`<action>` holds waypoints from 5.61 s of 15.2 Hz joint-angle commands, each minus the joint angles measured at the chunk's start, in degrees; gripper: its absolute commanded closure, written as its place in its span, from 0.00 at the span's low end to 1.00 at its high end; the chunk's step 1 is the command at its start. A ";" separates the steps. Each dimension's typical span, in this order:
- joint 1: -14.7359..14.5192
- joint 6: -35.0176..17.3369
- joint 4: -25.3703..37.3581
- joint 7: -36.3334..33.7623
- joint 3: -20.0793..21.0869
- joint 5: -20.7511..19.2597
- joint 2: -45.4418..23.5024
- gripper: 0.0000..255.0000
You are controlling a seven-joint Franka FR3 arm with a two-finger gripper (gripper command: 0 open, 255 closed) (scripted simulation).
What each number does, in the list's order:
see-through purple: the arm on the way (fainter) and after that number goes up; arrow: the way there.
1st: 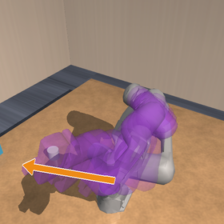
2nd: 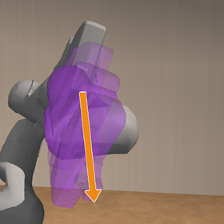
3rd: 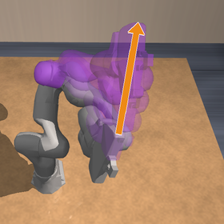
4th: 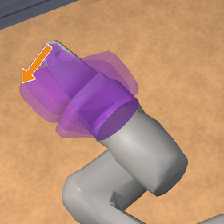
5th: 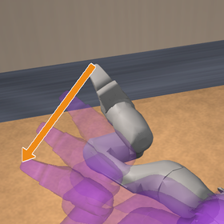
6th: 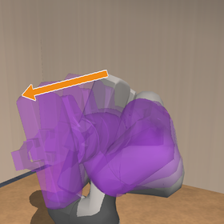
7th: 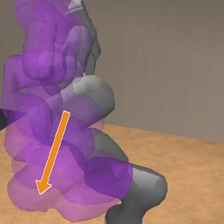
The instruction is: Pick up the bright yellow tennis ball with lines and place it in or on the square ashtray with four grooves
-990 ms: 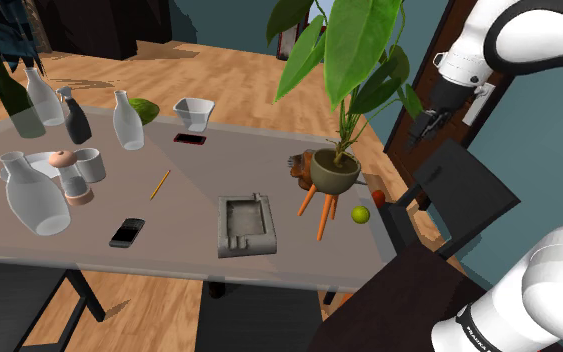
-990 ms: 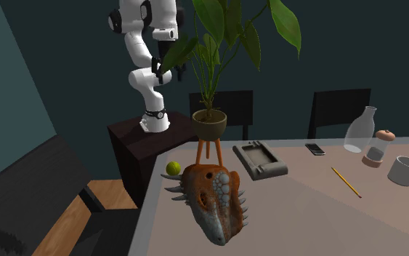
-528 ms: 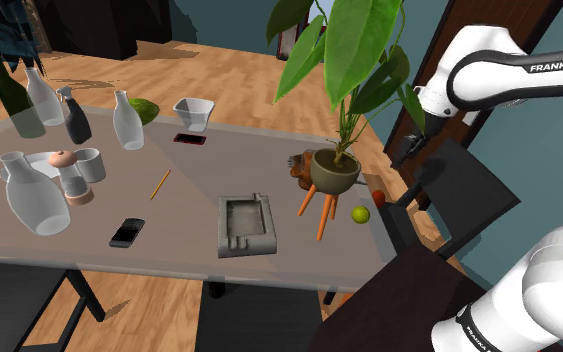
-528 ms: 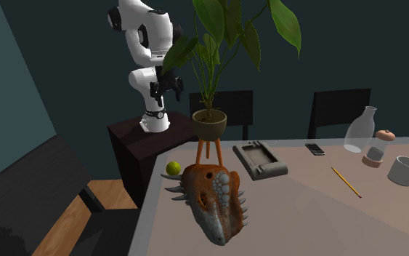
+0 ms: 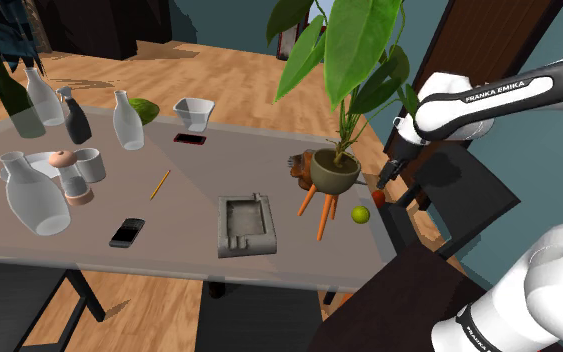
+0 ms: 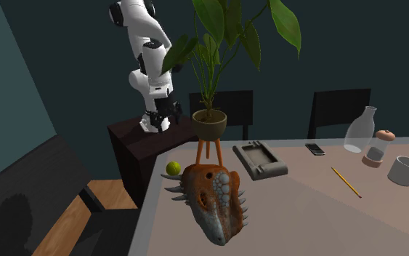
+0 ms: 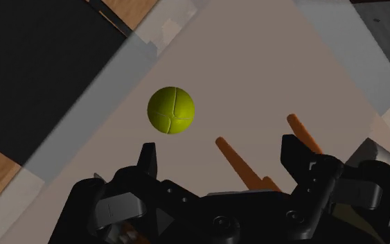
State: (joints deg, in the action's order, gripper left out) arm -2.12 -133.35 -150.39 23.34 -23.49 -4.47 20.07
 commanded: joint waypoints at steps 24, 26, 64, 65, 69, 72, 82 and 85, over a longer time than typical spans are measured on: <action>-0.89 -18.64 9.57 37.88 0.80 39.07 -38.45 0.00; -0.89 -18.62 9.57 37.87 0.79 39.05 -38.44 0.00; -9.12 -5.79 10.03 13.15 -2.89 18.02 -20.66 1.00; -9.92 -5.88 10.56 11.88 -2.14 18.39 -21.13 1.00; -12.92 -6.00 13.35 6.93 0.82 19.80 -23.48 1.00; -15.02 -5.83 16.14 3.36 2.86 20.72 -25.68 1.00; -21.17 -3.43 29.53 -7.99 8.19 22.42 -35.31 1.00; -22.75 -2.08 34.79 -11.23 9.36 22.52 -38.82 1.00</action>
State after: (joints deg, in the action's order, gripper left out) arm -24.32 -135.67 -117.57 13.25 -14.62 17.86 -17.18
